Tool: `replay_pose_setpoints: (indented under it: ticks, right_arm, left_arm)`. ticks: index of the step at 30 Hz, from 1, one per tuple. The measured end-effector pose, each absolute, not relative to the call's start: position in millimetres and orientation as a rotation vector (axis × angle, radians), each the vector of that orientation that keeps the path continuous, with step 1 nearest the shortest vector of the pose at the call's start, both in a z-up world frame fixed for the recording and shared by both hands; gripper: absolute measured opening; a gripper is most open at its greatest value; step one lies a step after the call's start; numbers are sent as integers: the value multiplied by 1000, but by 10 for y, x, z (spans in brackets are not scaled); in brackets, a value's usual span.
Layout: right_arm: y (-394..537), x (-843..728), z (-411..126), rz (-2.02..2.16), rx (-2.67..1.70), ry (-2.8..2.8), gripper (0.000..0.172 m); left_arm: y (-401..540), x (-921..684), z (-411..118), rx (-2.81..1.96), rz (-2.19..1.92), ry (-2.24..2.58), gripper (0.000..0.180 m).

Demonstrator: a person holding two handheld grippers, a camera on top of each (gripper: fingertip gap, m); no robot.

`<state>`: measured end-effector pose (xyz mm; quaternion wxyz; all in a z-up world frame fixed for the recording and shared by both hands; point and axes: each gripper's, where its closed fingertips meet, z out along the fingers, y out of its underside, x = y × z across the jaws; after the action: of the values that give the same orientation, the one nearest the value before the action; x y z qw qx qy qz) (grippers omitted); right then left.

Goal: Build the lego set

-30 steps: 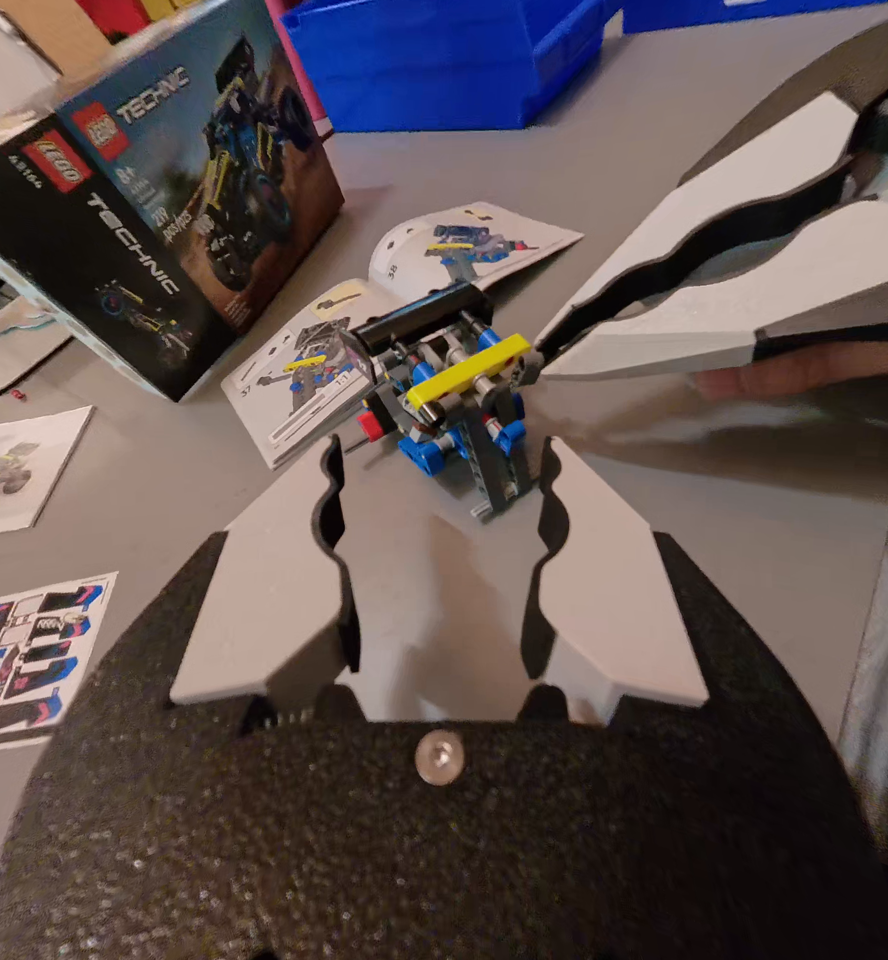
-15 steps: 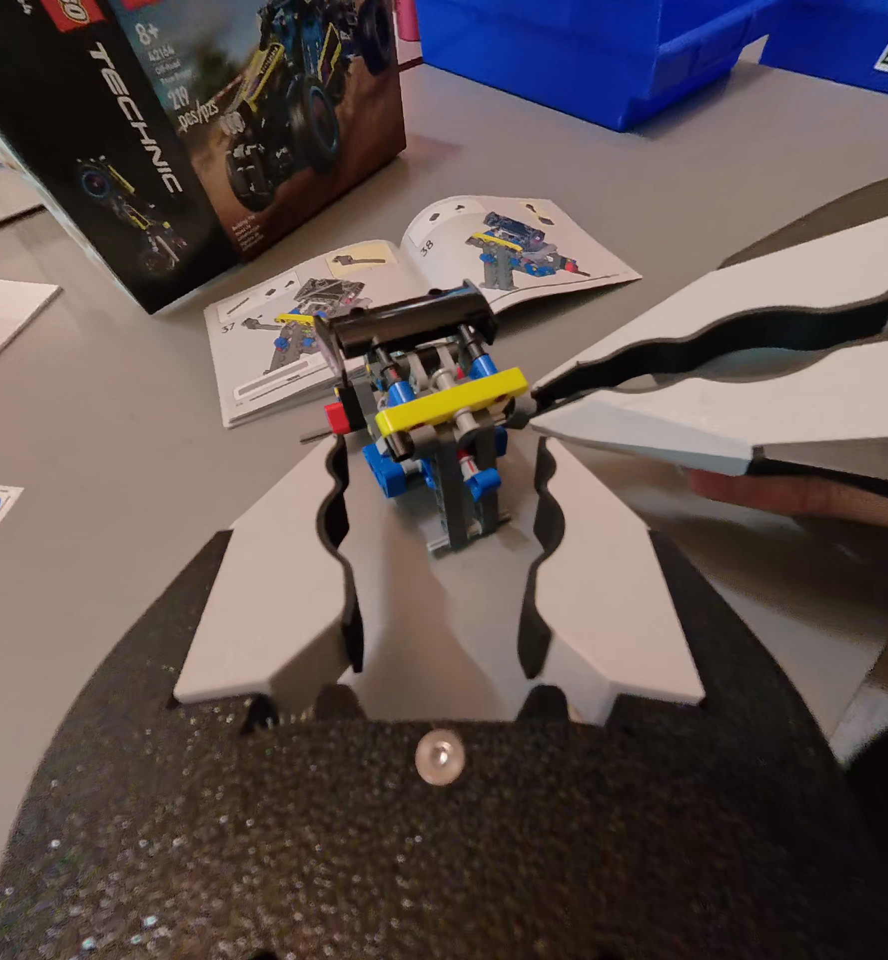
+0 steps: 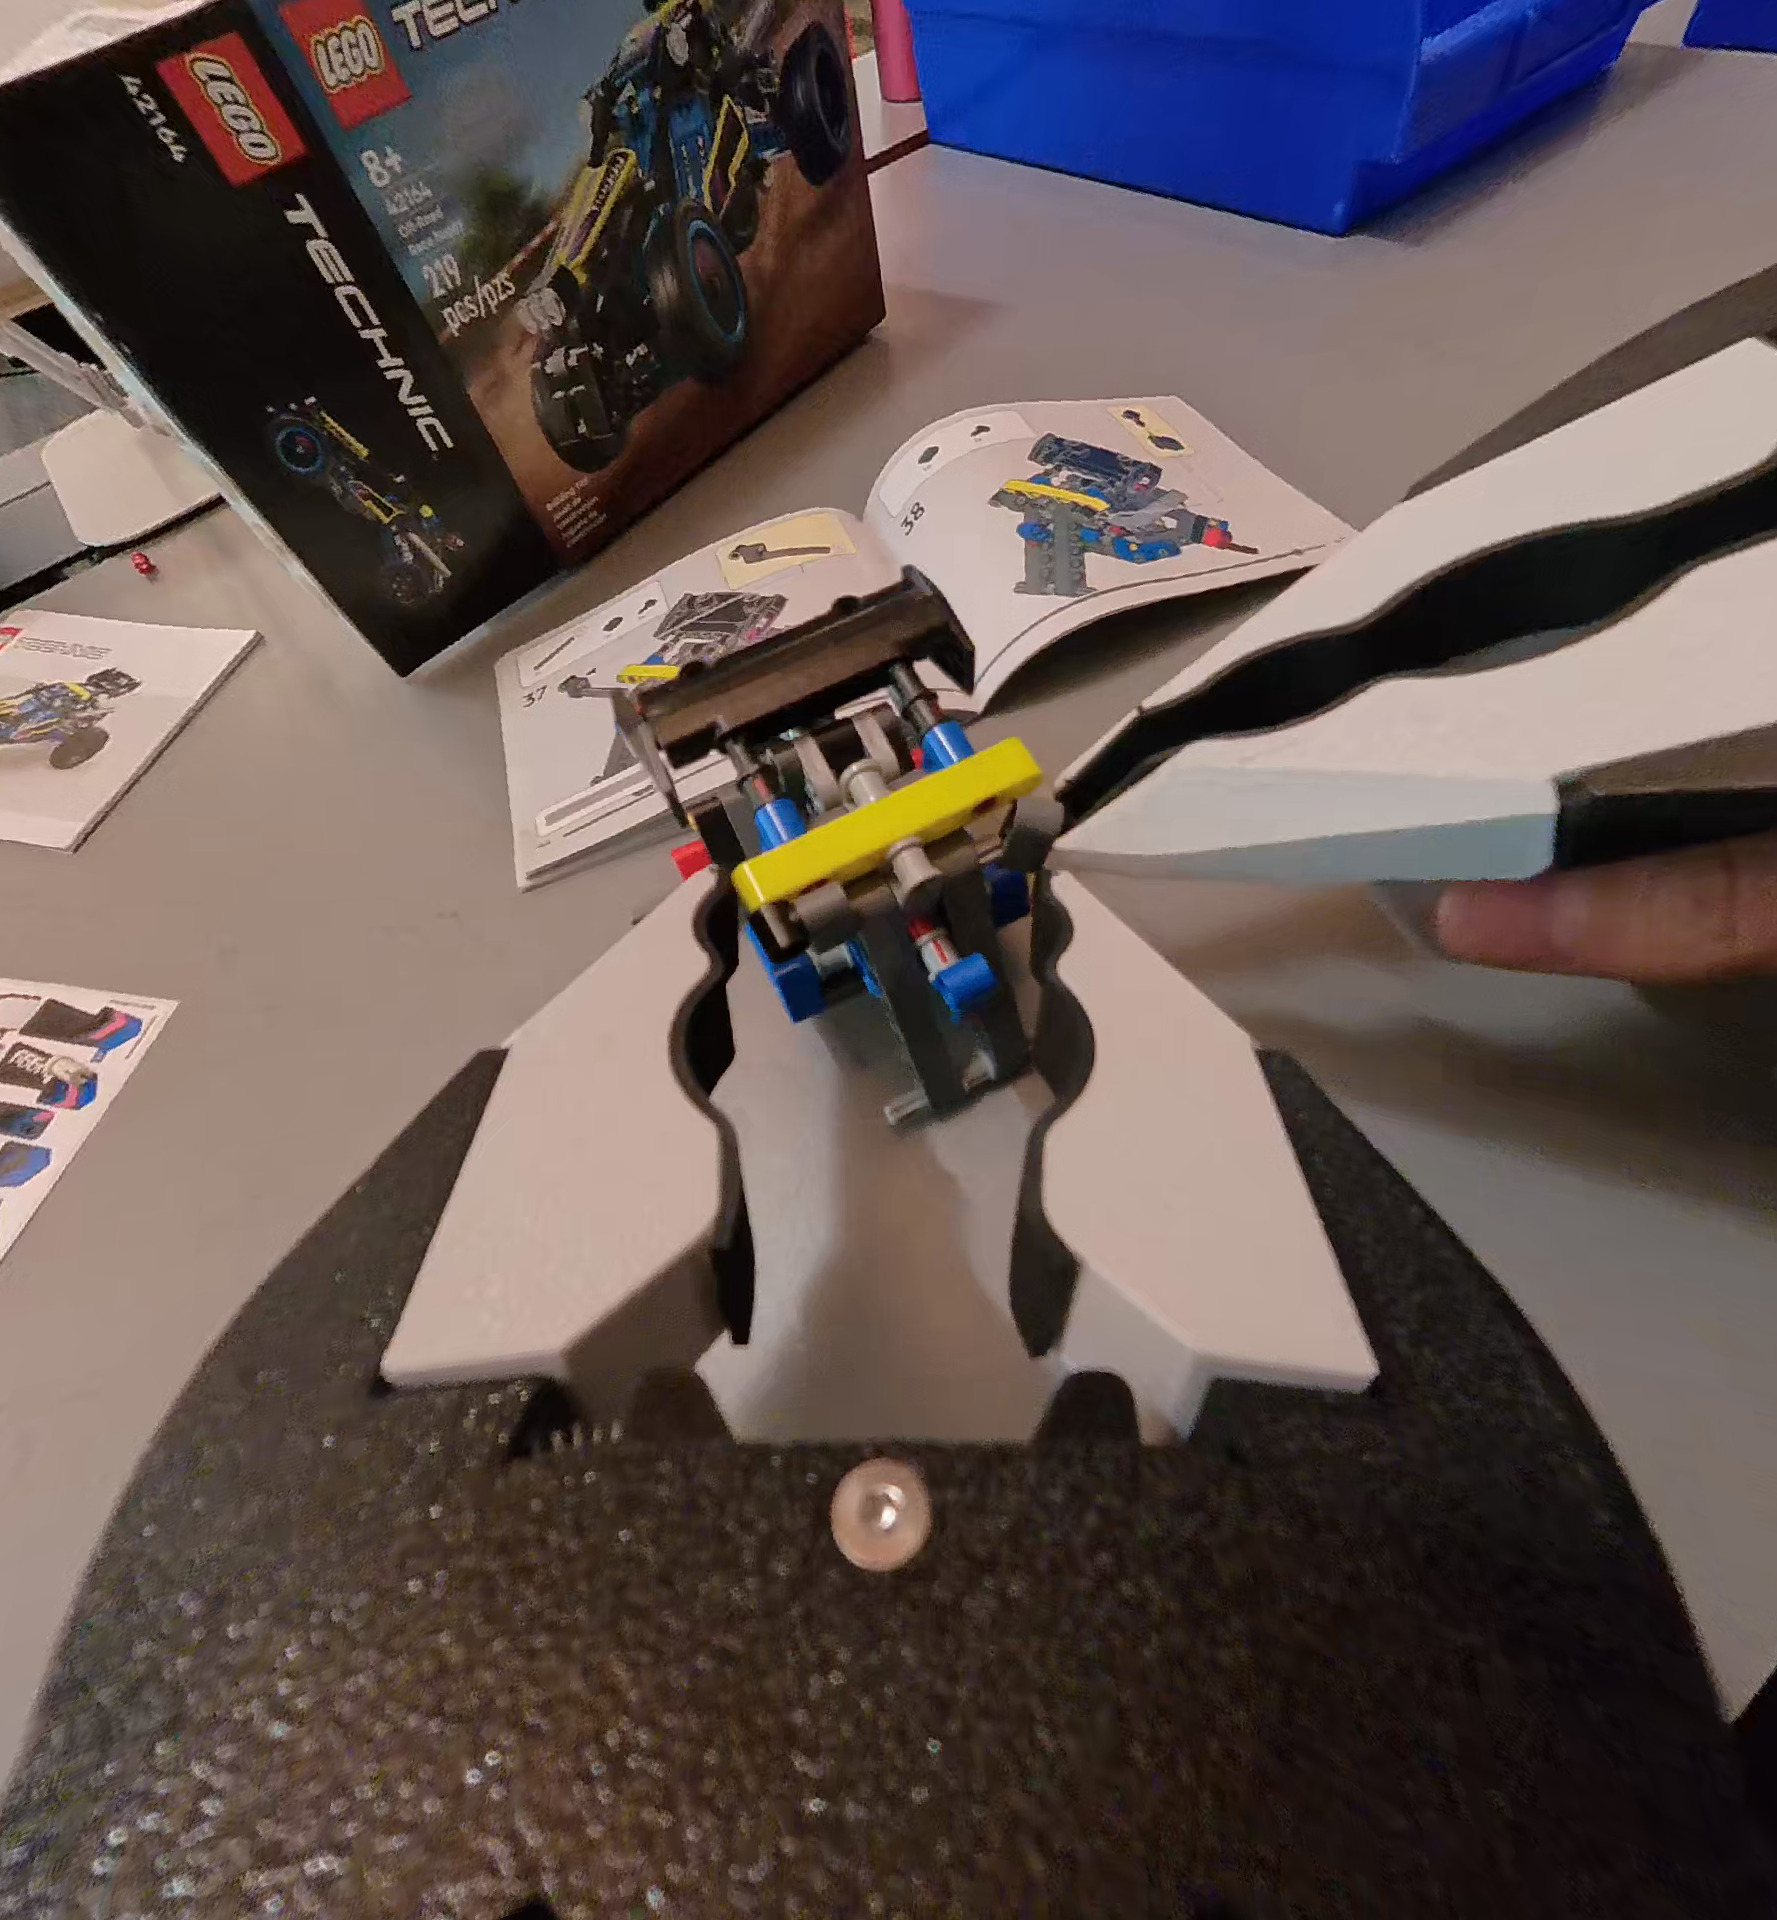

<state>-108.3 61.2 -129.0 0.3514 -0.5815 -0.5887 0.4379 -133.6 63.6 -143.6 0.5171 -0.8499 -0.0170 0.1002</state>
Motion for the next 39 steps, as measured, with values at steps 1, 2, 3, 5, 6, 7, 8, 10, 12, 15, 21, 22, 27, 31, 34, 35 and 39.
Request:
replay_pose_setpoints:
  ticks: [1,2,3,5,6,7,8,10,12,15,21,22,27,31,34,35,39]
  right_arm:
    - [612,-1083,-1293,1152,-1515,-1525,4]
    - [617,-1083,-1292,1168,-1524,-1521,4]
    - [623,-1081,-1286,1187,-1534,-1513,4]
    - [619,-1078,-1275,1242,-1556,-1500,4]
    - [615,-1078,-1273,1262,-1561,-1500,4]
    - [614,-1078,-1270,1273,-1563,-1500,4]
    - [612,-1078,-1269,1279,-1564,-1501,4]
    - [606,-1081,-1274,1283,-1563,-1510,4]
    - [615,-1090,-1277,1278,-1561,-1514,4]
    - [640,-1110,-1274,1246,-1536,-1523,4]
    - [709,-1157,-1247,1160,-1465,-1526,4]
    - [708,-1160,-1256,1149,-1457,-1539,5]
    - [682,-1165,-1271,1065,-1347,-1615,4]
    - [672,-1157,-1318,973,-1244,-1692,4]
    - [675,-1163,-1304,911,-1150,-1703,4]
    - [666,-1166,-1300,898,-1120,-1708,4]
    - [647,-1185,-1311,789,-976,-1741,4]
  left_arm:
    - [632,-1341,-1442,-2045,246,-44,55]
    - [619,-1352,-1458,-2056,254,-54,54]
    - [610,-1348,-1474,-2067,249,-58,55]
    - [588,-1337,-1505,-2088,224,-85,58]
    - [584,-1320,-1513,-2094,198,-99,58]
    - [593,-1299,-1508,-2089,169,-111,59]
    - [609,-1287,-1501,-2084,155,-116,59]
    - [641,-1312,-1509,-2090,178,-101,58]
    - [670,-1342,-1515,-2094,193,-87,56]
    - [696,-1383,-1490,-2078,221,-70,54]
    - [718,-1425,-1440,-2043,219,-59,55]
    - [717,-1422,-1457,-2055,201,-63,58]
    - [701,-1396,-1446,-2047,145,-54,55]
    - [698,-1364,-1471,-2063,82,-45,55]
    - [704,-1366,-1505,-2084,43,-57,56]
    - [707,-1374,-1519,-2094,44,-63,57]
    - [723,-1392,-1555,-2119,70,-60,58]
